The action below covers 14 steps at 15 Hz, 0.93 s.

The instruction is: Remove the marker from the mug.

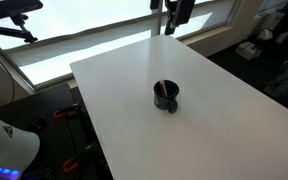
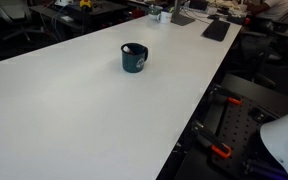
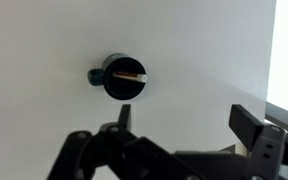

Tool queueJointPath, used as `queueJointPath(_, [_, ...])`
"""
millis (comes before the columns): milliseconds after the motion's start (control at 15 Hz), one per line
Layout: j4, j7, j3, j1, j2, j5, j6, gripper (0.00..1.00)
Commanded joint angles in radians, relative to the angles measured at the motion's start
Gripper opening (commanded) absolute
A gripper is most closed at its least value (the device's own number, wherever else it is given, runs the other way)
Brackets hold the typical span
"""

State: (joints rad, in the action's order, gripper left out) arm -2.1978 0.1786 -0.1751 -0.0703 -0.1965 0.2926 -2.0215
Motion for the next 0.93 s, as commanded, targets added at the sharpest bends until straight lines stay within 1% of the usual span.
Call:
queueJointPath(0, [0.103,0.062,-0.002,0.001,0.131,0.08,0.045,1.0])
queueJointPath(133, [0.144,0.076,0.01,-0.006,0.196,0.102,0.064,1.0])
queueJointPath(200, [0.169,0.084,0.016,-0.009,0.227,0.1,0.098,1.0])
queueJointPath(267, [0.098,0.058,0.022,-0.017,0.166,0.077,0.034,1.0])
queueJointPath(400, [0.11,0.058,0.027,-0.019,0.196,0.076,0.034,1.0])
queueJointPath(867, [0.111,0.05,0.026,-0.022,0.189,0.076,0.031,1.0])
